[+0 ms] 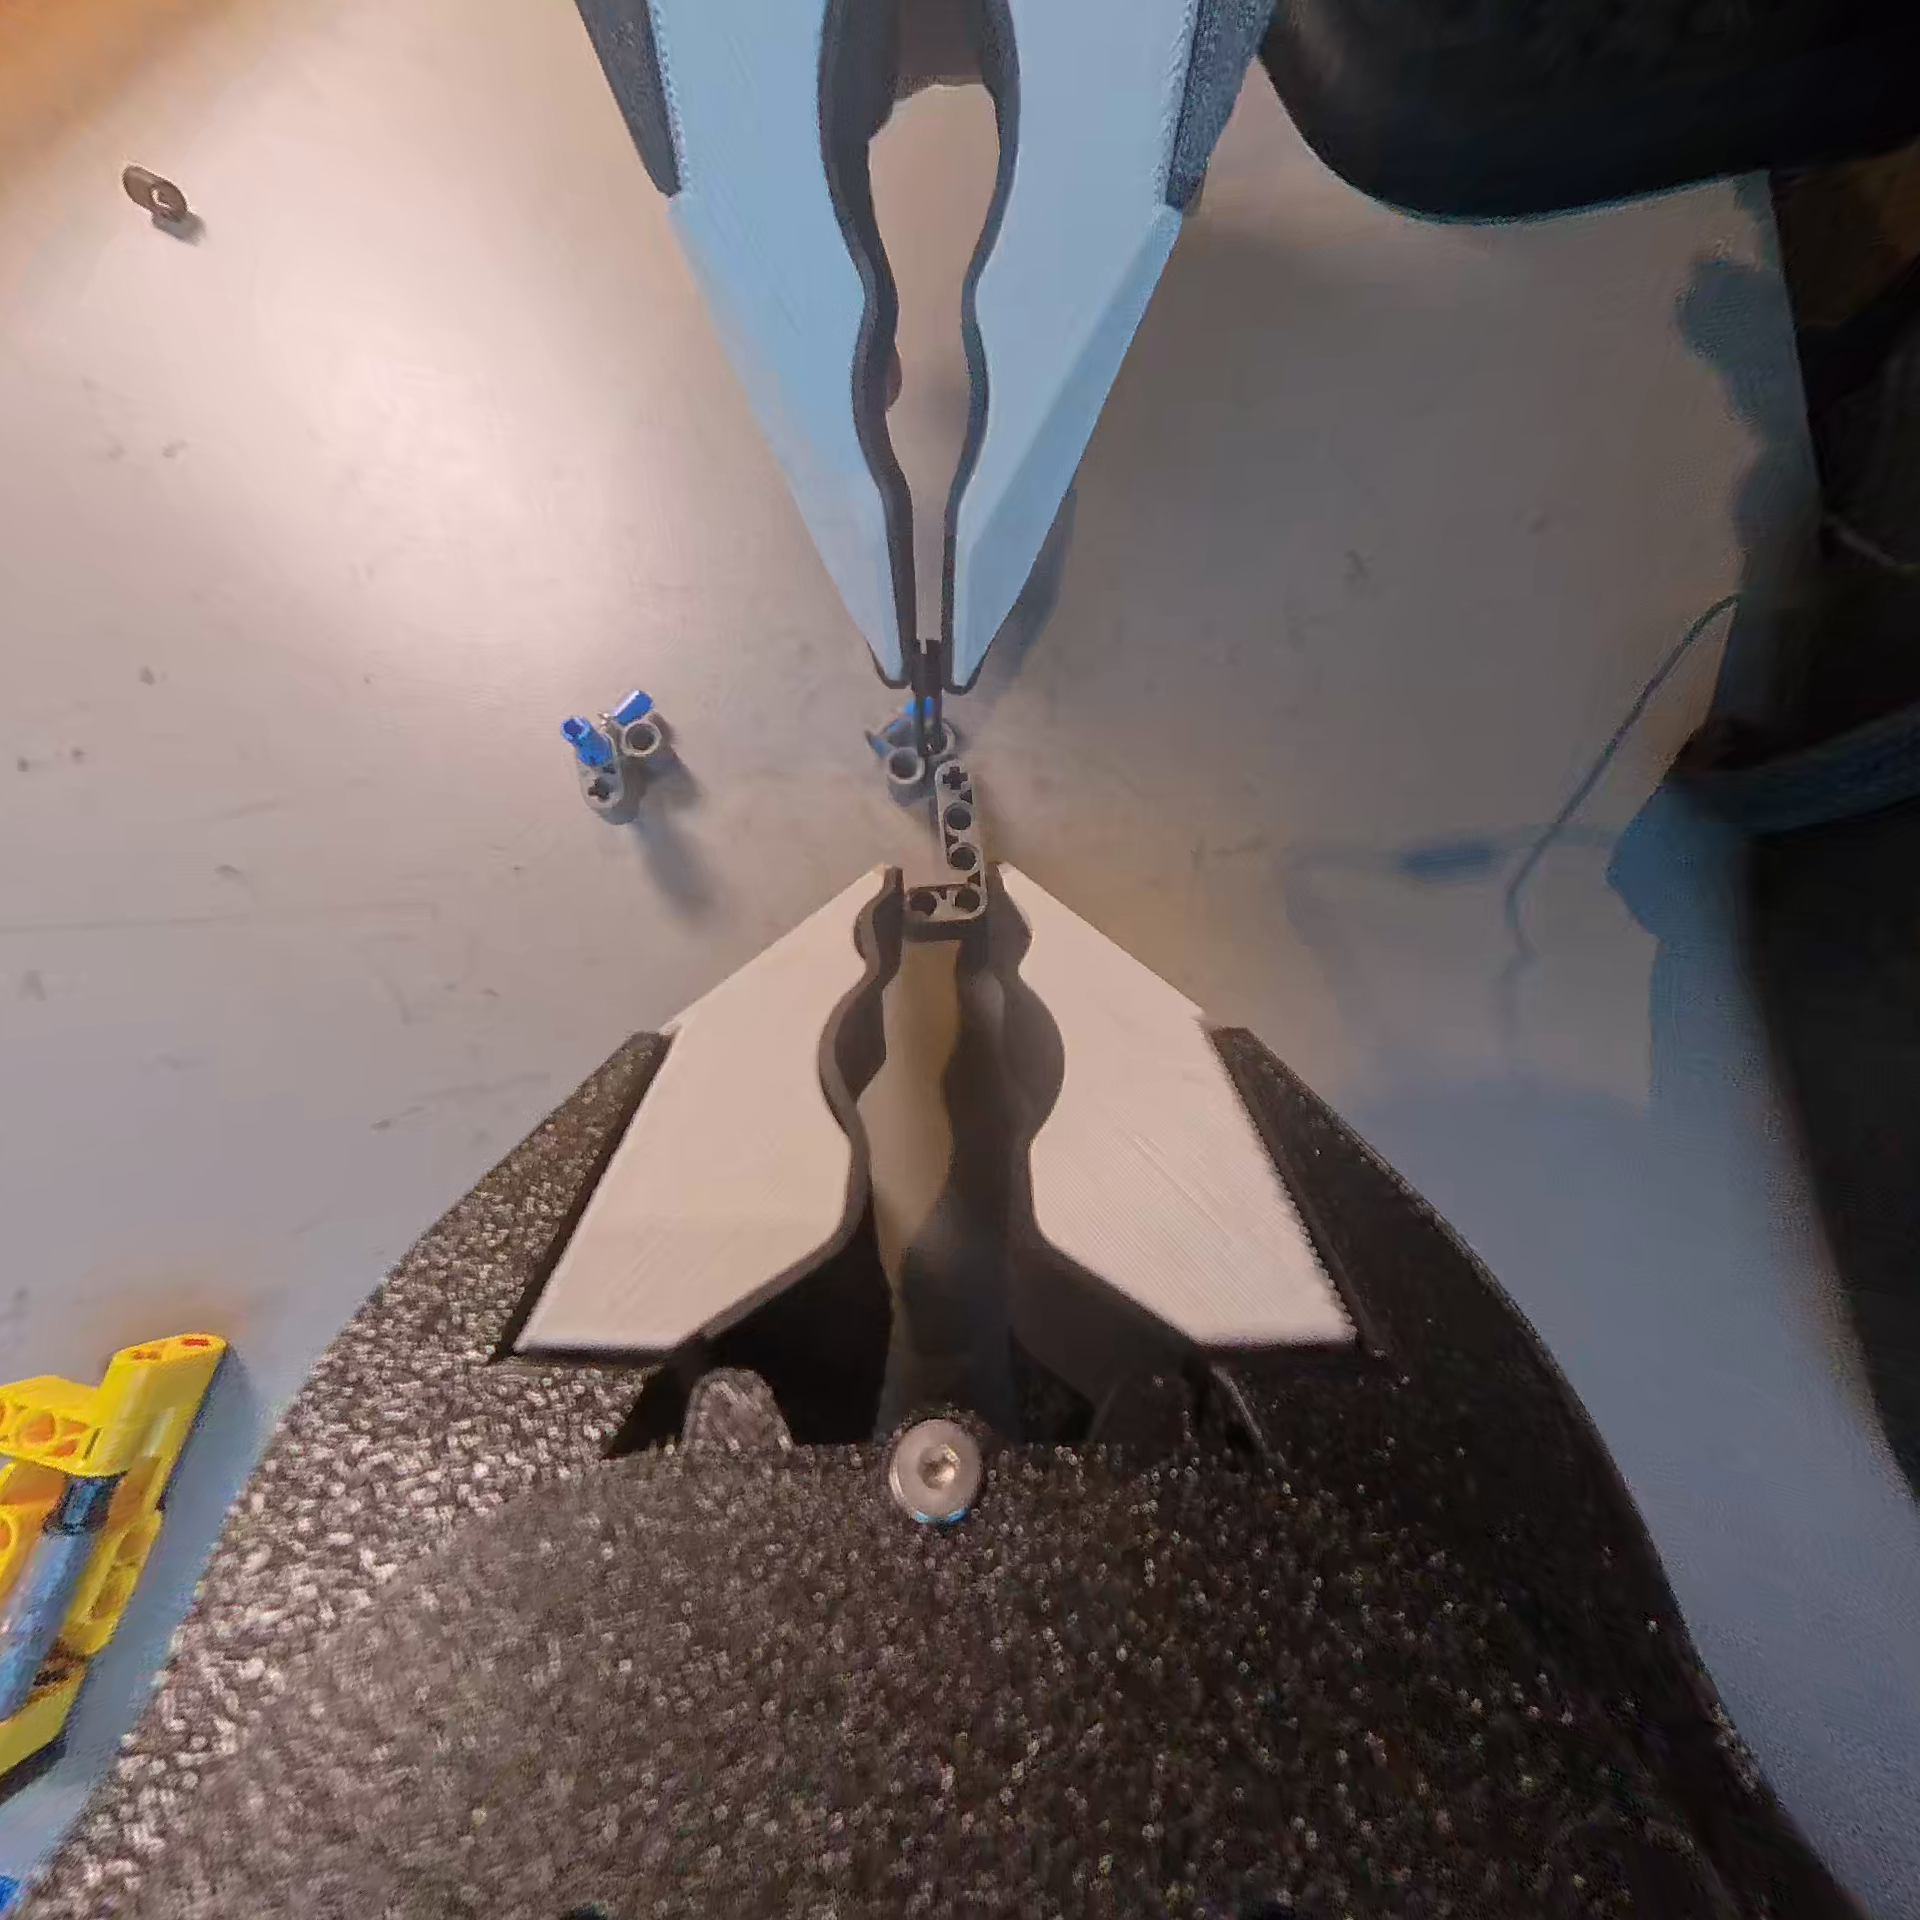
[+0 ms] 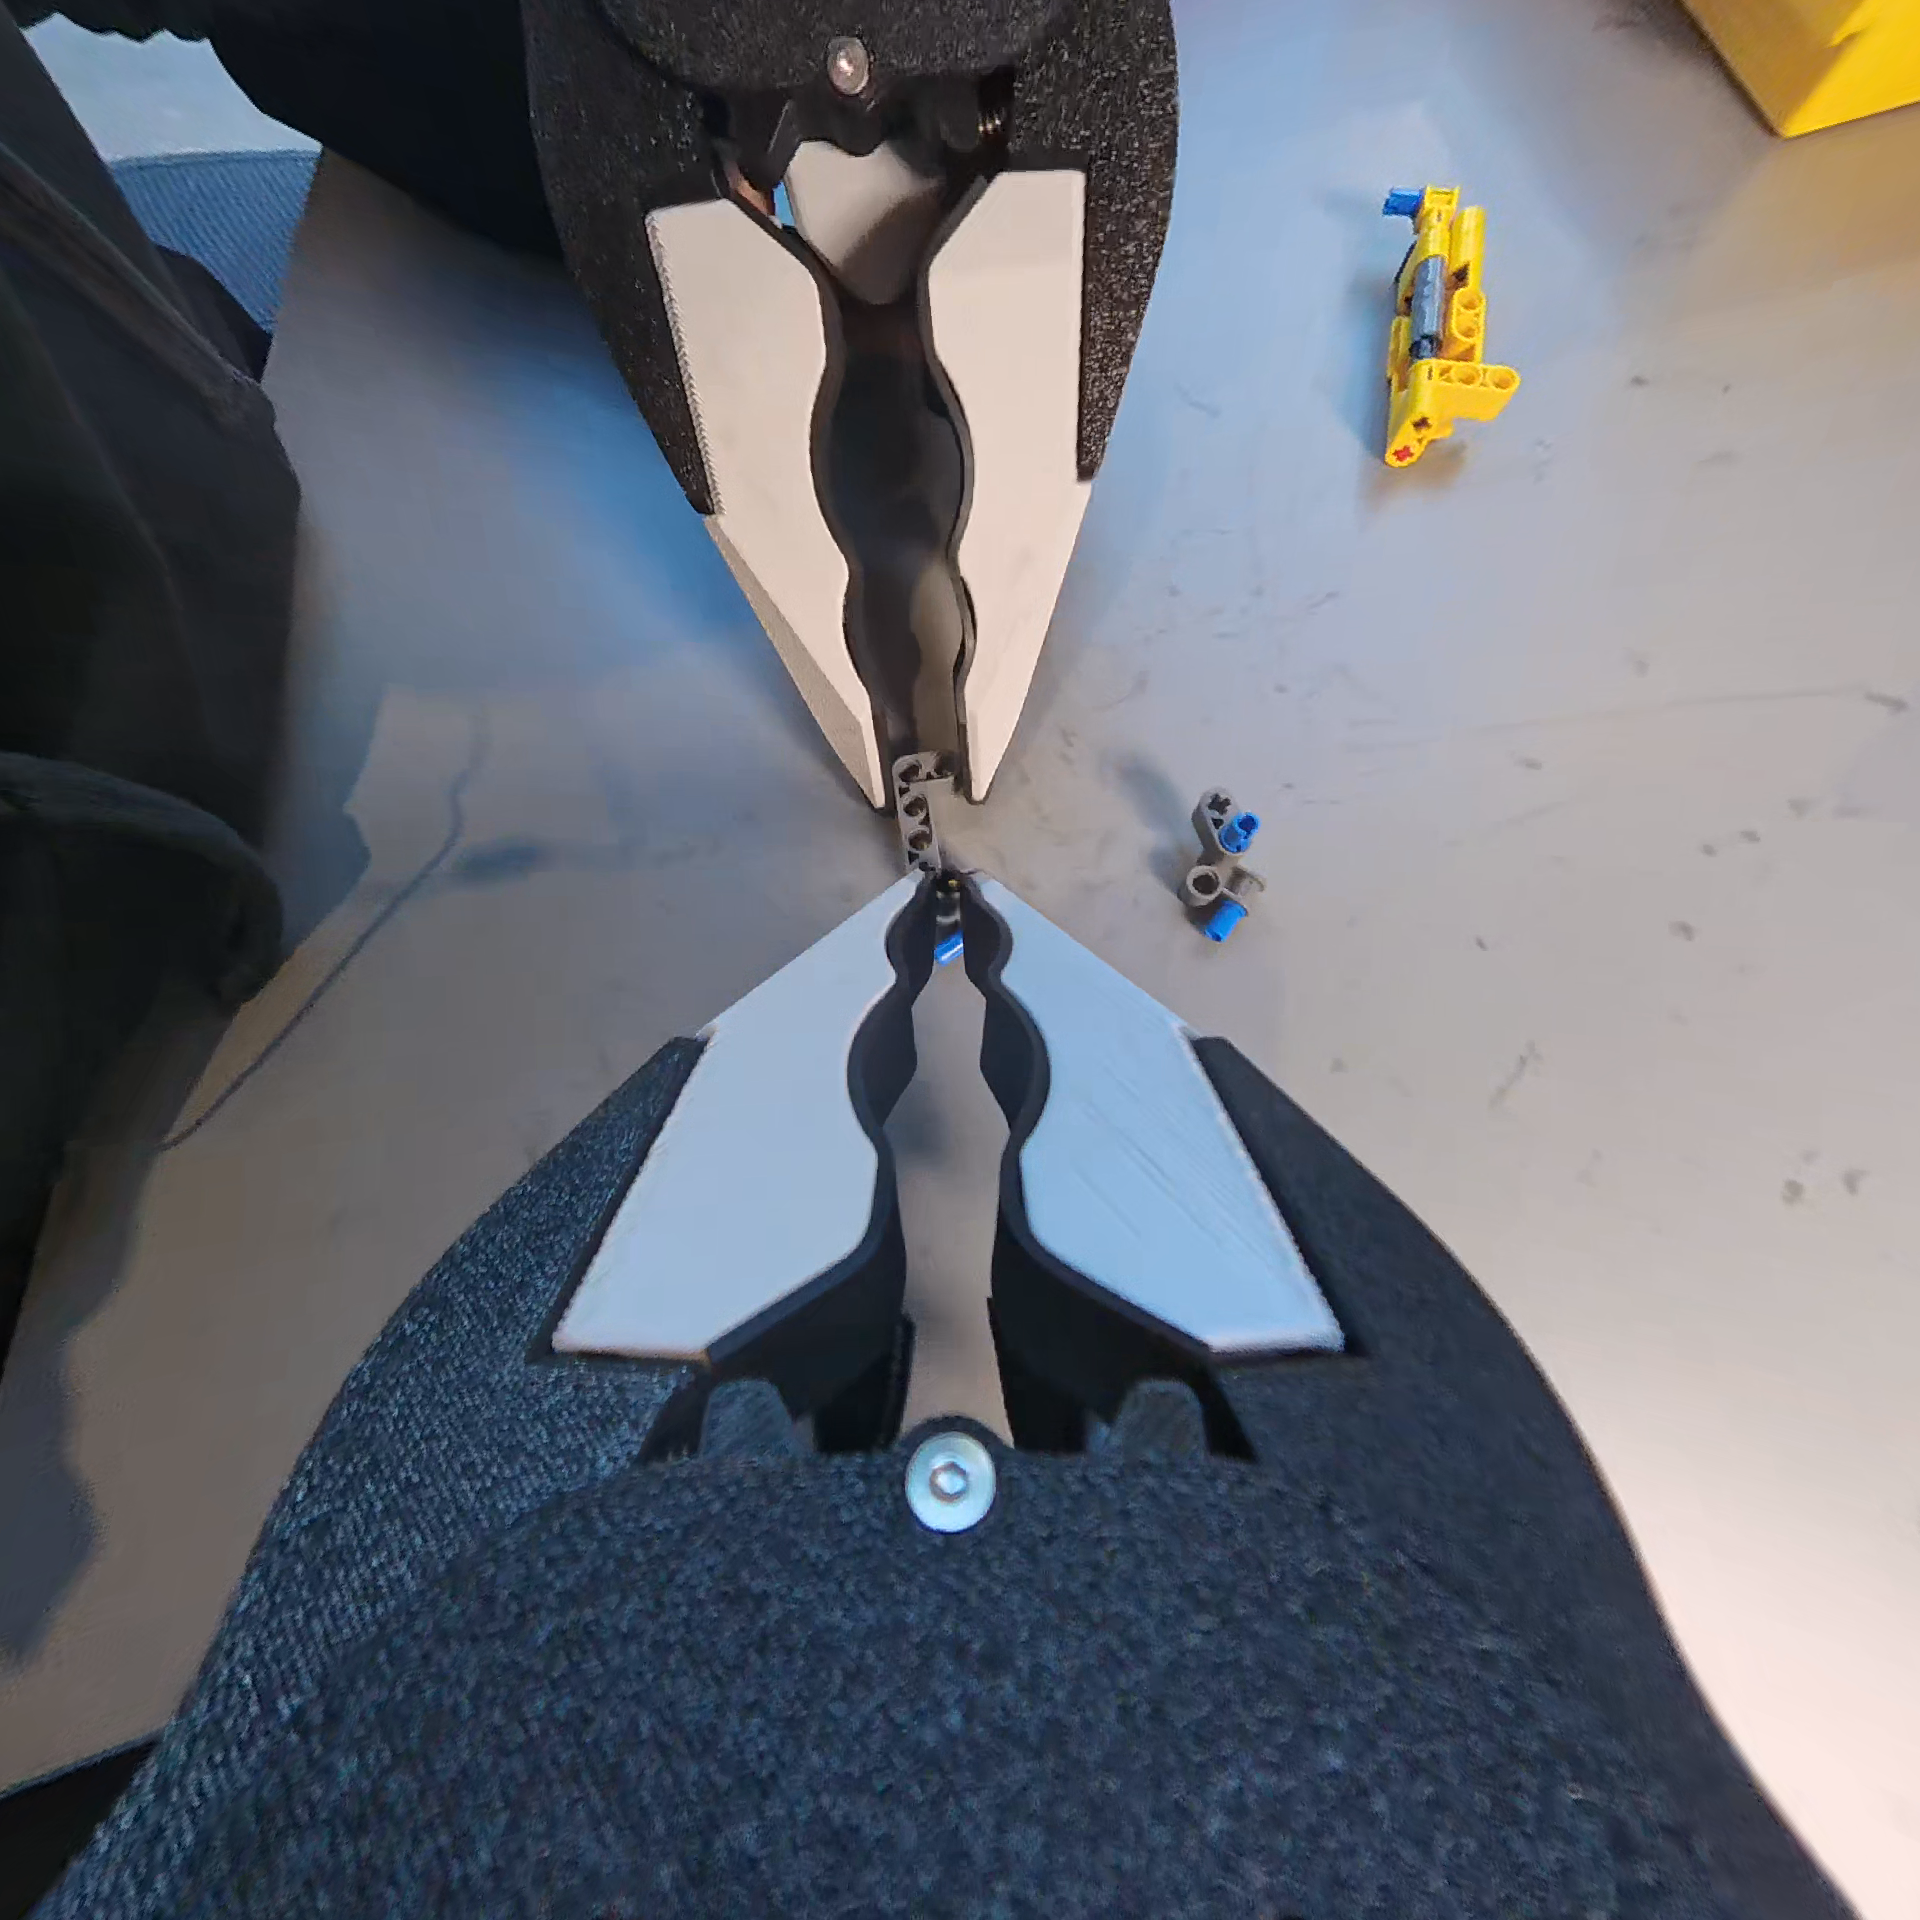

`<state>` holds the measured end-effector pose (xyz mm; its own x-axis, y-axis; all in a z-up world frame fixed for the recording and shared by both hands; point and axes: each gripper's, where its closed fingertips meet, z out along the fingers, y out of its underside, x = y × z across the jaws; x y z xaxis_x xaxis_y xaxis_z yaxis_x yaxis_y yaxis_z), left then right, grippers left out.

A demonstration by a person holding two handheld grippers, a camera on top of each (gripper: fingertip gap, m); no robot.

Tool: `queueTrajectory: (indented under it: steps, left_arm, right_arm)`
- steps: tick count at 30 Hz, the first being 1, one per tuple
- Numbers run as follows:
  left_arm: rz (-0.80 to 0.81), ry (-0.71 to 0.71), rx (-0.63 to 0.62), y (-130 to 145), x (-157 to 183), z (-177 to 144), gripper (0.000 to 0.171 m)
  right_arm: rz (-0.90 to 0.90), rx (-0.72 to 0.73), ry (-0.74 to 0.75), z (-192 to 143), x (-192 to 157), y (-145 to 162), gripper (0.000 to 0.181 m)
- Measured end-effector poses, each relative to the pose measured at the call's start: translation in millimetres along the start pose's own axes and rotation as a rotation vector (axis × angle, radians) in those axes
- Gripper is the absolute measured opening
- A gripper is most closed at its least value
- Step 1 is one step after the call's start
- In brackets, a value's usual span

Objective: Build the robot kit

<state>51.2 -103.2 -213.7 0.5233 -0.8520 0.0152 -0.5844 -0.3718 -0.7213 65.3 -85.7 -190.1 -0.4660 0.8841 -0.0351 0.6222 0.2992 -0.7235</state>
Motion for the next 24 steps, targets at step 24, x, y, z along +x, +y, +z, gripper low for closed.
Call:
queueTrajectory:
  steps: [24]
  left_arm:
    - [-0.072,-0.041,-0.014,0.3,-3.1,0.1,0.014]
  right_arm:
    - [0.017,-0.262,0.059,9.6,-2.6,-3.3,0.003]
